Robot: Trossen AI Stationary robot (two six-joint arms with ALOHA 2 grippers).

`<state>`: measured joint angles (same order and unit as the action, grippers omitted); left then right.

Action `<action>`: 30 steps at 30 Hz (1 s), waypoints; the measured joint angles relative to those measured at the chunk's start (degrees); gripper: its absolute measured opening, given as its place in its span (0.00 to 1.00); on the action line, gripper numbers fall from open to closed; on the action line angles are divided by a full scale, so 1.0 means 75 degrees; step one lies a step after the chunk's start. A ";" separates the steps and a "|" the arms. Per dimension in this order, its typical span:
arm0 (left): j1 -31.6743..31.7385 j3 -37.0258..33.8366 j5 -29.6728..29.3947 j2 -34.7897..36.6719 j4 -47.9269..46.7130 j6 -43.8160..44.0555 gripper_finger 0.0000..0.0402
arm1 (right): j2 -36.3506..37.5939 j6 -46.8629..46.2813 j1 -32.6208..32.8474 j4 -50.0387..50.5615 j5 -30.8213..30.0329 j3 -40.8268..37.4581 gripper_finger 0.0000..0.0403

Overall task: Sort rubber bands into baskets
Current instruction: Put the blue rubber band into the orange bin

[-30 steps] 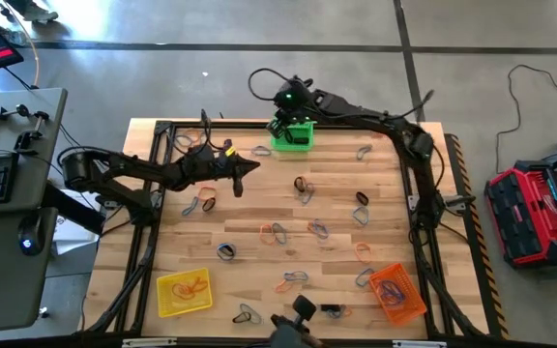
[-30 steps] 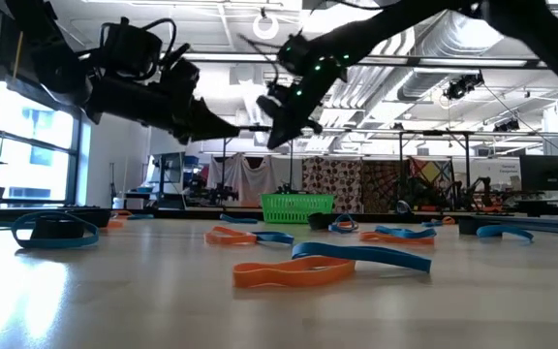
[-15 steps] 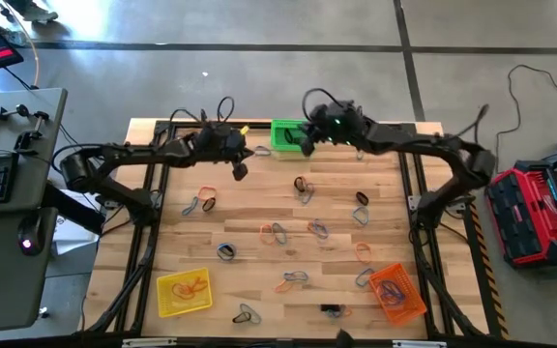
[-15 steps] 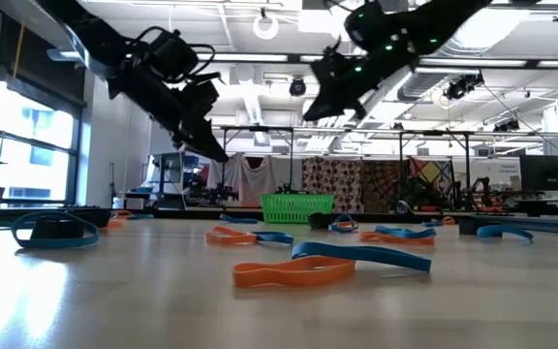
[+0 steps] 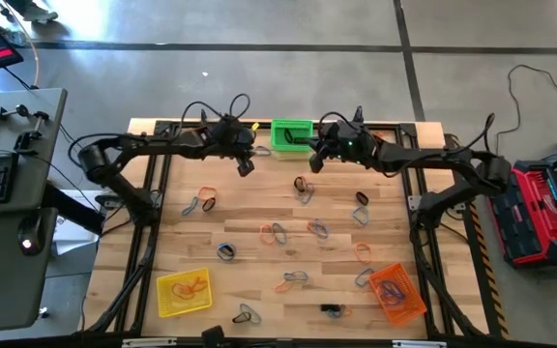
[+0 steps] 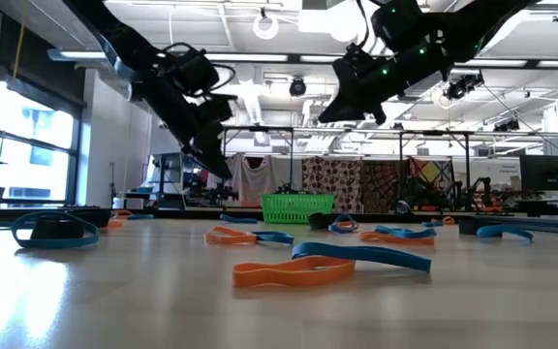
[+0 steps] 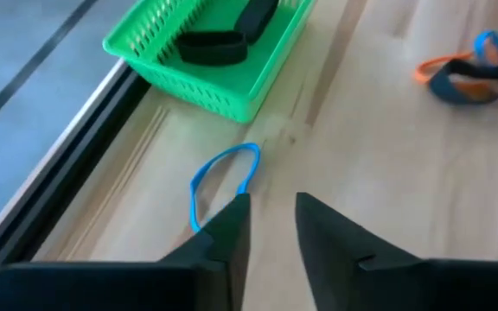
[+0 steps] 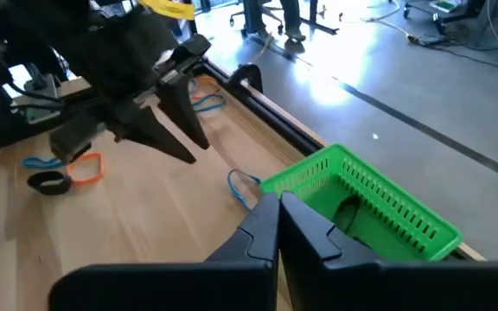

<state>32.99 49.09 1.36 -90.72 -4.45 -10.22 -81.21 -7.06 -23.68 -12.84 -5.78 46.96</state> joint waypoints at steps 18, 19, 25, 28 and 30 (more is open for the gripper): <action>0.0525 0.1389 -0.0821 -0.2074 -0.0895 0.0155 0.44 | 0.0012 0.0144 0.0268 -0.0041 -0.0009 -0.0003 0.00; 0.0564 0.1389 -0.0821 -0.2117 -0.0917 0.0189 0.44 | 0.0012 0.0144 0.0265 -0.0034 -0.0010 -0.0003 0.00; 0.0664 0.1389 -0.0606 -0.2124 -0.0975 0.0119 0.41 | 0.0012 0.0121 0.0265 -0.0041 -0.0012 -0.0003 0.00; 0.0656 0.1389 -0.0573 -0.2124 -0.0914 0.0012 0.37 | 0.0012 0.0069 0.0265 -0.0041 -0.0010 -0.0003 0.00; 0.0656 0.1389 -0.0415 -0.2124 -0.0899 0.0012 0.32 | 0.0012 0.0064 0.0265 -0.0041 -0.0012 -0.0003 0.00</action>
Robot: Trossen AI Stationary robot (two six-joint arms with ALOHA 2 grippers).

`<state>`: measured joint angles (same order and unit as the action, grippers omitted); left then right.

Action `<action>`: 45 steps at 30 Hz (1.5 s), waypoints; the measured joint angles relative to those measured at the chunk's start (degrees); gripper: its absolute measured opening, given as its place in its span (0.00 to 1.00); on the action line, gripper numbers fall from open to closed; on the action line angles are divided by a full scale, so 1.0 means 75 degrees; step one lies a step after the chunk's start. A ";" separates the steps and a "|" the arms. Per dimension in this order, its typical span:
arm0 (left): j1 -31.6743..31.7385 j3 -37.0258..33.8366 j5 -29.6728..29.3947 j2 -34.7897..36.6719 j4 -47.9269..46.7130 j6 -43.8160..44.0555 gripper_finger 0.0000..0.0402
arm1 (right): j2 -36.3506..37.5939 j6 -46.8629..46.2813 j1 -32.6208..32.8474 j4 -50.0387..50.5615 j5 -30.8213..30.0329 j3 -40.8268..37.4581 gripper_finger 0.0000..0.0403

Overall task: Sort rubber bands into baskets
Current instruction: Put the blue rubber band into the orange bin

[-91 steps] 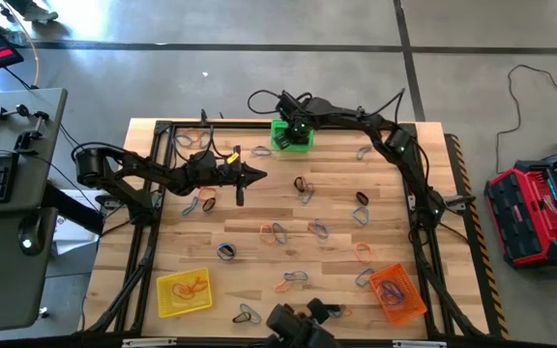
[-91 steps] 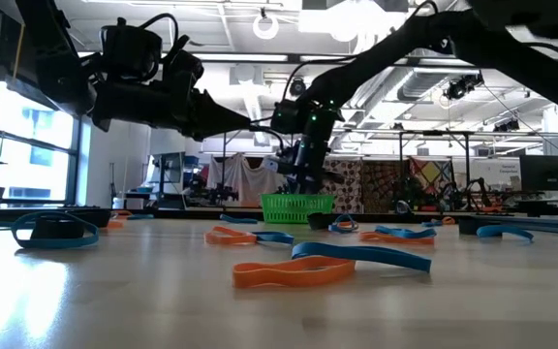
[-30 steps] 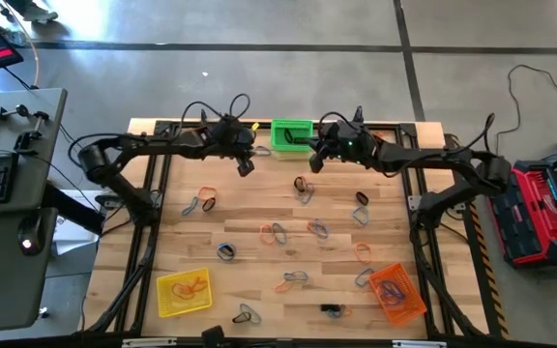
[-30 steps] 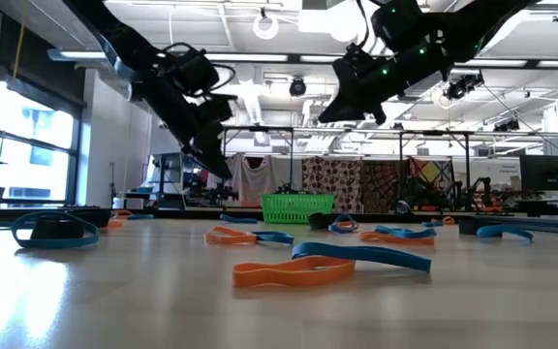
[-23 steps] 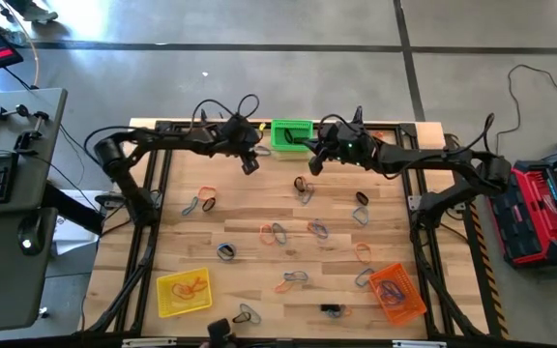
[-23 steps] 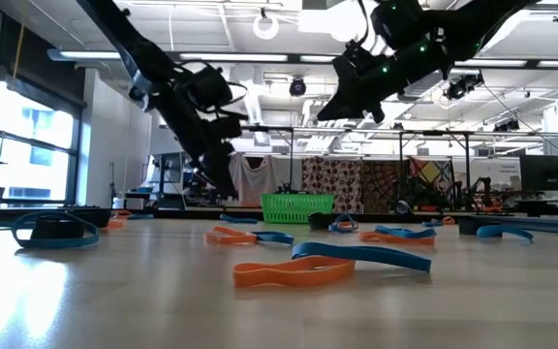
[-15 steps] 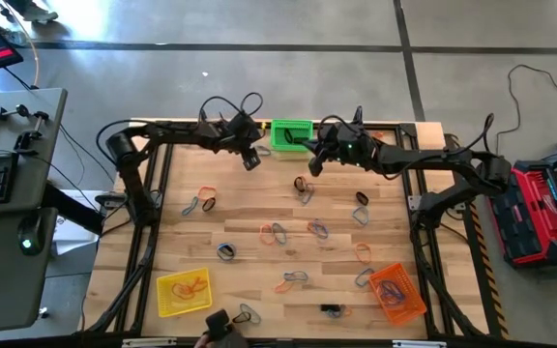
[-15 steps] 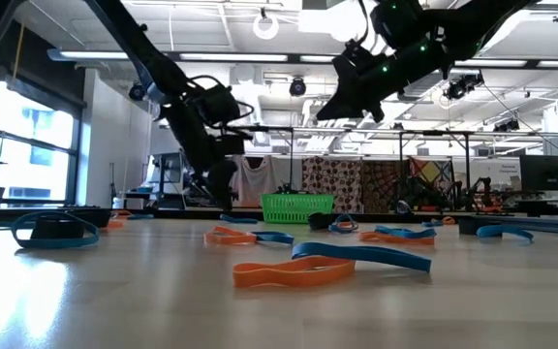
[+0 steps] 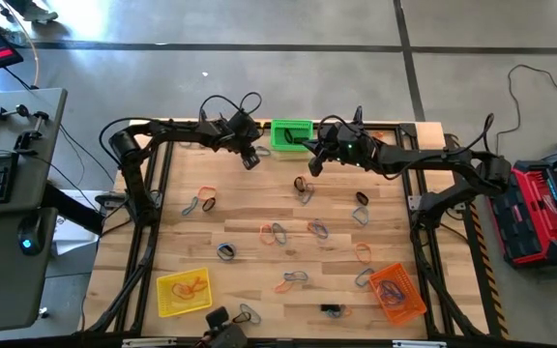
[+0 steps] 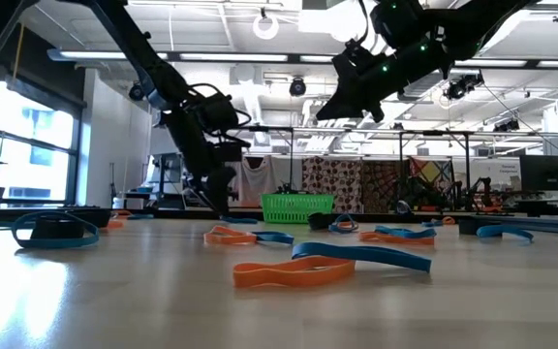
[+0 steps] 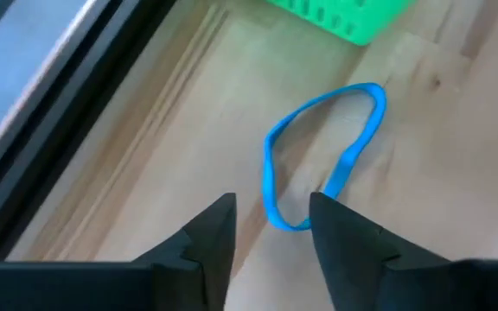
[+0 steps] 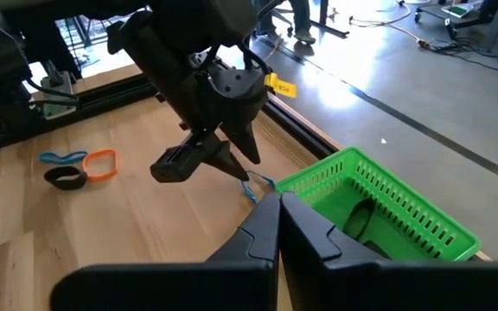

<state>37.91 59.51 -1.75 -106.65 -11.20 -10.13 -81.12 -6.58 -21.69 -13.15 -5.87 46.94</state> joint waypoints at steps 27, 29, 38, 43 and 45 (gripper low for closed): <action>-0.0006 -0.0006 0.0112 0.0000 0.0105 -0.0321 0.18 | -0.0003 0.0001 0.0000 -0.0003 0.0000 0.0000 0.00; -0.0006 -0.0006 0.0115 0.0000 0.0184 -0.0258 0.24 | -0.0003 0.0001 0.0000 -0.0003 0.0000 0.0000 0.00; 0.0173 -0.0006 0.0535 0.0000 0.0115 0.0006 0.31 | -0.0003 -0.0002 0.0000 -0.0006 0.0003 0.0000 0.00; 0.0283 -0.0006 0.0569 -0.0150 0.0078 0.0006 0.27 | -0.0003 -0.0002 0.0000 -0.0014 0.0003 0.0003 0.00; 0.0297 -0.0004 0.0625 -0.0309 0.0121 -0.0001 0.26 | -0.0003 -0.0002 0.0000 -0.0021 0.0003 0.0003 0.00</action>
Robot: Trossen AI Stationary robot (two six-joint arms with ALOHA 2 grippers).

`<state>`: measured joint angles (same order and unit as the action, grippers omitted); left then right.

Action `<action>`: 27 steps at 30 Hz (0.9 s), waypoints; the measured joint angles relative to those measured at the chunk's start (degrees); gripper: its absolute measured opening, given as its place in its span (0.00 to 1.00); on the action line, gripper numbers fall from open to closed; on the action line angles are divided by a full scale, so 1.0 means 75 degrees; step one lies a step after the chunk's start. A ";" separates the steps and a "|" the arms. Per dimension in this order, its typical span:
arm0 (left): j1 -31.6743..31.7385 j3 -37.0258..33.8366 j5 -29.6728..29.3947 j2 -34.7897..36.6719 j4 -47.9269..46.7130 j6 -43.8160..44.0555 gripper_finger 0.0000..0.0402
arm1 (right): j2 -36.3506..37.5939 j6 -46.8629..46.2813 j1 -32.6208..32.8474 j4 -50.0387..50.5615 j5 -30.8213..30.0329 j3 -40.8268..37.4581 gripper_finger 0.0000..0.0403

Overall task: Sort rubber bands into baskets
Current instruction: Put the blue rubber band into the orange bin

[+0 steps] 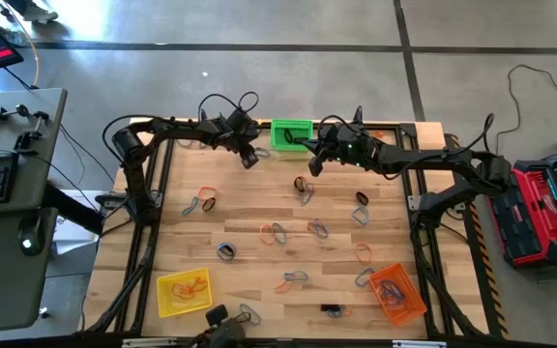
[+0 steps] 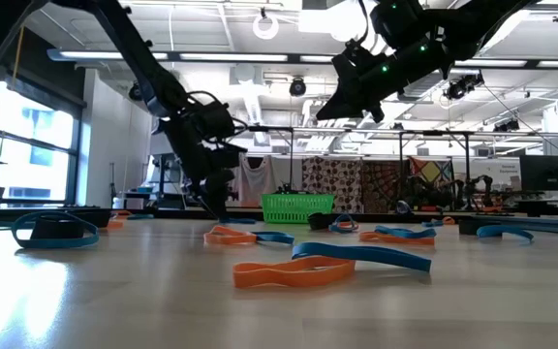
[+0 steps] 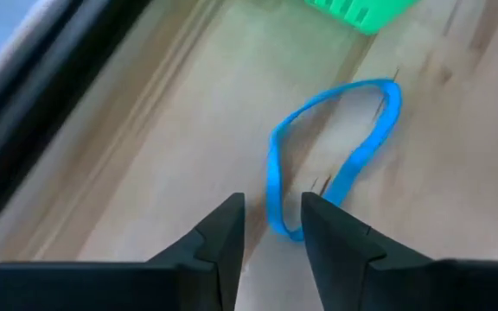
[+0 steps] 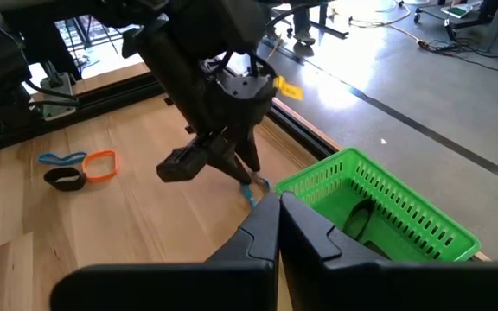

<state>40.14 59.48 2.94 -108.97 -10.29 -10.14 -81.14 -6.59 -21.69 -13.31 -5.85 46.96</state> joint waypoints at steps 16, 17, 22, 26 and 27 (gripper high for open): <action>-0.0155 0.0403 -0.0494 0.0285 -0.0389 -0.0685 0.01 | 0.0000 0.0074 0.0000 0.0032 0.0015 0.0000 0.00; -0.0179 0.0403 -0.0503 0.0362 -0.0428 -0.0731 0.02 | 0.0000 0.0117 -0.0003 0.0030 0.0069 0.0000 0.00; -0.0354 0.0403 -0.0685 0.0858 -0.0594 -0.0830 0.00 | 0.0000 0.0215 0.0039 0.0021 0.0379 0.0000 0.00; -0.0476 0.0412 -0.0686 0.1066 -0.0622 -0.0844 0.01 | 0.0000 0.0415 0.0185 0.0021 0.0382 0.0000 0.00; -0.0483 0.0412 -0.0683 0.1049 -0.0720 -0.0886 0.02 | 0.0000 0.0485 0.0224 0.0021 0.0382 0.0000 0.00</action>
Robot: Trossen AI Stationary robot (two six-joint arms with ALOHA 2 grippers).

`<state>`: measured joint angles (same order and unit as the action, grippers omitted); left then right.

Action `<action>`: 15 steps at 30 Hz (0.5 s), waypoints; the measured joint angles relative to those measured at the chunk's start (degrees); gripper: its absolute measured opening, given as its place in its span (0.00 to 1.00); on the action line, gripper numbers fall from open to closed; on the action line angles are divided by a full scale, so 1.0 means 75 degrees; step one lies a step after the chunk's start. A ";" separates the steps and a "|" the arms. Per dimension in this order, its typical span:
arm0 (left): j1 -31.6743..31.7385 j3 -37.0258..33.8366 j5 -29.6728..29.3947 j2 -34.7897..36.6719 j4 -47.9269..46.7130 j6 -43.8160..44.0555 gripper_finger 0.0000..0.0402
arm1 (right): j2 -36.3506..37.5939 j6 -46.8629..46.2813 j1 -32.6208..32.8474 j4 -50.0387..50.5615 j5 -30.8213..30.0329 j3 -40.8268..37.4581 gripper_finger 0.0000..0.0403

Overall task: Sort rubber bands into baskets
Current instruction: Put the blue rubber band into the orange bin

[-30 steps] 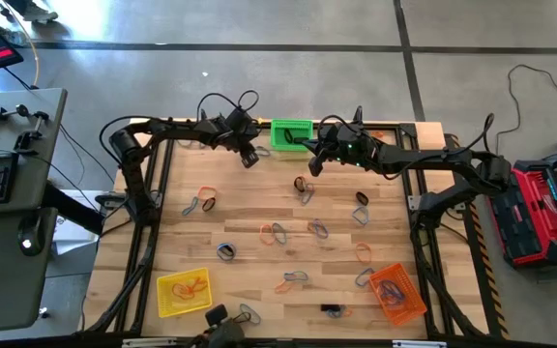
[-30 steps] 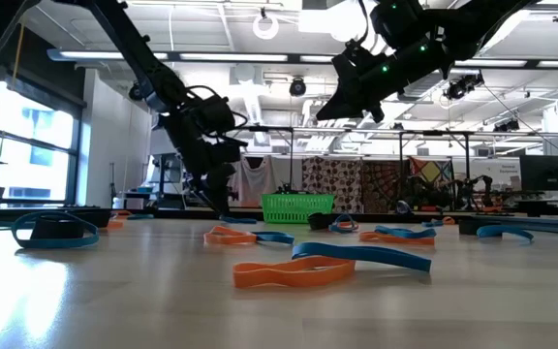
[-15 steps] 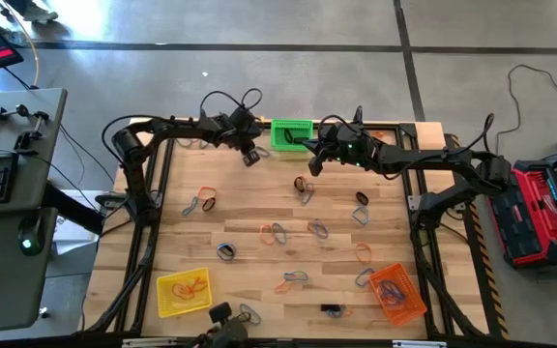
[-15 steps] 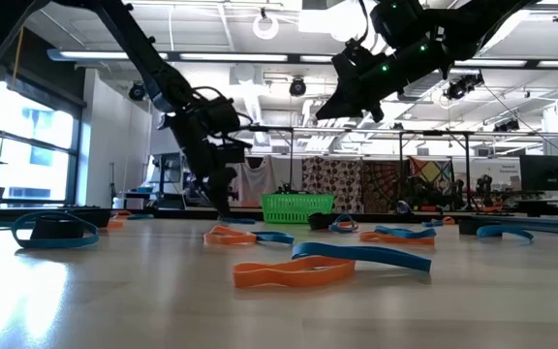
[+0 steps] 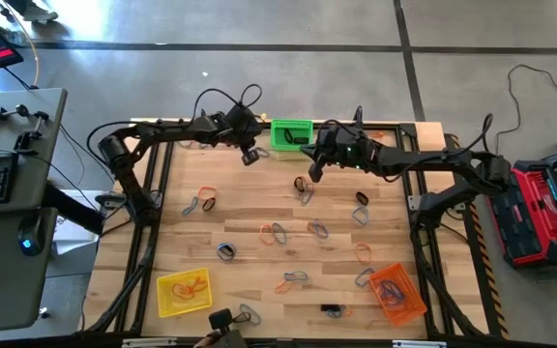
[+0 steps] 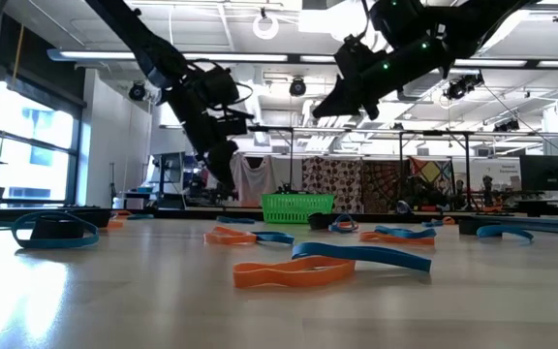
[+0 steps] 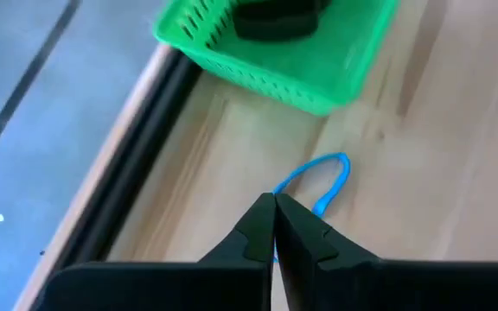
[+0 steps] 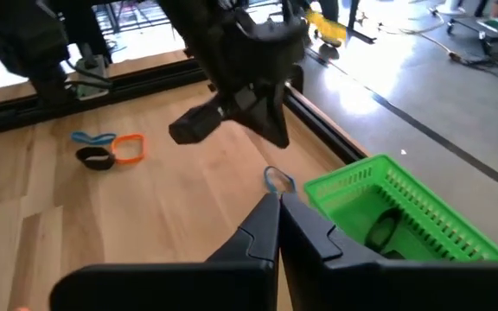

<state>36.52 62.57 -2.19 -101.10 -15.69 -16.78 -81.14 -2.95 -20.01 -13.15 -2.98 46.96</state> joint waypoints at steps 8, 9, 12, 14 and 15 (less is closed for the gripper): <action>0.0028 -0.0006 0.0019 -0.0727 -0.0047 0.0622 0.21 | 0.0000 0.0057 0.0205 -0.0006 -0.0003 0.0003 0.06; 0.0031 -0.0006 0.0004 -0.0796 0.0011 0.0632 0.23 | 0.0000 0.0057 0.0207 -0.0006 -0.0003 0.0002 0.06; 0.0043 -0.0006 -0.0159 -0.0949 0.0174 0.0831 0.30 | 0.0000 0.0057 0.0207 0.0000 -0.0004 0.0003 0.08; 0.0087 -0.0006 -0.0381 -0.1032 0.0220 0.0957 0.33 | 0.0000 0.0057 0.0207 0.0008 -0.0006 0.0003 0.09; 0.0124 -0.0006 -0.0395 -0.1058 0.0243 0.0985 0.34 | 0.0000 0.0057 0.0207 0.0007 -0.0006 0.0003 0.09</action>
<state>37.45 62.52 -5.15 -109.03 -13.87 -9.39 -81.14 -2.52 -18.46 -13.09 -3.03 46.98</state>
